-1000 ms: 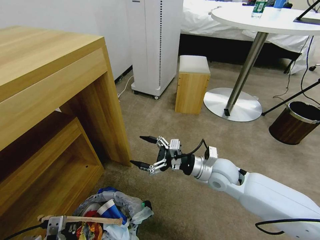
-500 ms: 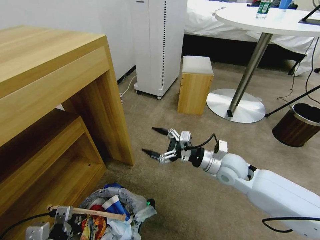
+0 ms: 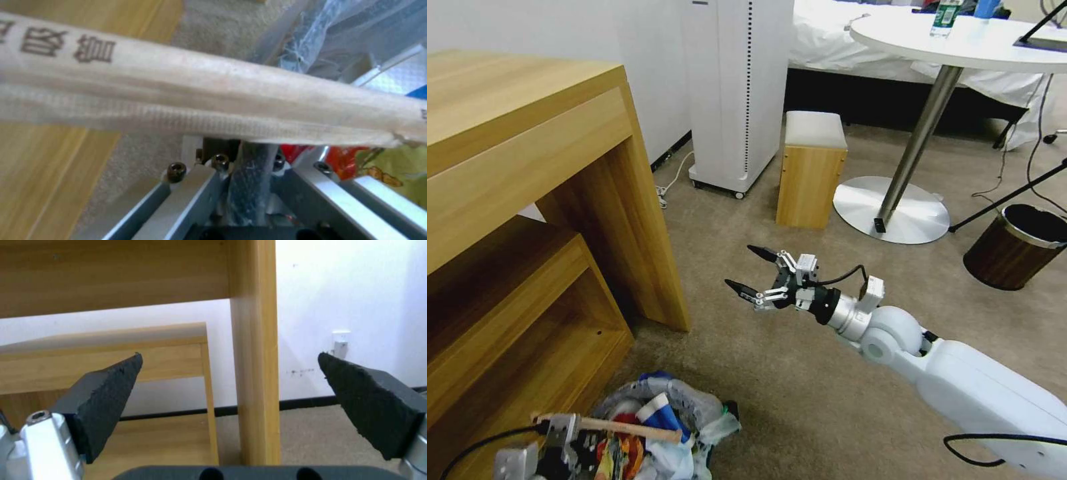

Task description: Pick up the trash bin and place the garbage on the floor into it.

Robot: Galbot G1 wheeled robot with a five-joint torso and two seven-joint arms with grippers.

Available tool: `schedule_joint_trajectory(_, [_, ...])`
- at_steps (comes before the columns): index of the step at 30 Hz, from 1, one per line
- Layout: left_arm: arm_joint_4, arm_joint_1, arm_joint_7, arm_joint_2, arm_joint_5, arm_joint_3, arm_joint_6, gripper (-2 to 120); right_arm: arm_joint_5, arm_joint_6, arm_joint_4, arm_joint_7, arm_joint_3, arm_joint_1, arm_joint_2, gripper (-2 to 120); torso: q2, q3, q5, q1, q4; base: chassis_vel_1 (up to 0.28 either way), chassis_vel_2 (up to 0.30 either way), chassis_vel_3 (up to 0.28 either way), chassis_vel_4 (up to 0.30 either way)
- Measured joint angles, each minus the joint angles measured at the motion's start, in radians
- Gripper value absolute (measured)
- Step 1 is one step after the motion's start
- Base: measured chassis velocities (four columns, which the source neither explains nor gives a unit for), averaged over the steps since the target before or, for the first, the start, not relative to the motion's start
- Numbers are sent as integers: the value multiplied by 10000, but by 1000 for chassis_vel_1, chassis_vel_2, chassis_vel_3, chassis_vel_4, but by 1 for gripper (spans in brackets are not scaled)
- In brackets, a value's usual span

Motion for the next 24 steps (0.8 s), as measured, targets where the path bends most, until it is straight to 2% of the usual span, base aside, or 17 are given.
schedule_joint_trajectory(4, [-91, 95, -109, -123, -143, -372, -1, 0, 3, 50, -165, -1, -248, 181, 164, 100, 0, 0, -2, 1, 0, 0, 0, 0, 0])
schedule_joint_trajectory(5, [-131, 103, -131, -236, -209, -498, -3, 0, 4, 70, -190, -10, -334, 239, 209, 100, 0, 2, 13, 1, 0, 0, 0, 0, 0])
schedule_joint_trajectory(6, [-145, 51, -128, -446, -217, -519, -17, 0, 4, 73, -212, -17, -384, 285, 254, 100, 2, 0, 77, 0, 19, 0, 0, 0, 0])
schedule_joint_trajectory(7, [-112, -3, -33, -640, -97, -464, -50, 0, 4, 75, -227, -19, -395, 302, 289, 100, 2, 0, 104, 1, 21, 0, 0, 0, 0])
schedule_joint_trajectory(8, [-112, -3, -33, -640, -97, -464, -50, 0, 4, 75, -227, -19, -395, 302, 289, 100, 2, 0, 104, 1, 21, 0, 0, 0, 0])
schedule_joint_trajectory(9, [32, -103, 88, -918, 139, -233, -114, 0, 6, 75, -288, -33, -376, 329, 325, 100, 3, 0, 37, -1, 22, 0, 0, 0, 0])
schedule_joint_trajectory(10, [102, -137, 192, -1126, 279, -86, -114, 0, 9, 76, -337, -50, -305, 323, 354, 100, 3, 0, 20, -1, 23, 0, 0, 0, 0])
schedule_joint_trajectory(11, [102, -137, 192, -1126, 279, -86, -114, 0, 9, 76, -337, -50, -305, 323, 354, 100, 3, 0, 20, -1, 23, 0, 0, 0, 0])
schedule_joint_trajectory(12, [188, -140, 312, -1330, 493, 57, -149, 0, 11, 80, -412, -95, -204, 247, 413, 100, 3, 0, 55, -1, 22, 0, 0, 0, 0])
schedule_joint_trajectory(14, [261, -257, 366, -1486, 573, 215, -171, 0, -4, 102, -524, -182, -106, 148, 456, 100, 4, -1, 32, -1, 18, 0, 0, 0, 0])
schedule_joint_trajectory(16, [324, -368, 431, -1580, 611, 348, -205, 0, -20, 113, -558, -212, -77, 100, 474, 100, 4, -1, 35, -1, 18, 0, 0, 0, 0])
schedule_joint_trajectory(18, [578, -684, 659, -1999, 915, 799, -292, 0, -44, 132, -613, -271, 45, -18, 488, 100, 5, -2, 35, -1, 20, 0, 0, 0, 0])
schedule_joint_trajectory(24, [973, -1408, 778, -2381, 1046, 1662, -286, 0, -68, 161, -662, -341, 443, -316, 420, 100, 5, -2, 23, -2, 19, 0, 0, 0, 0])
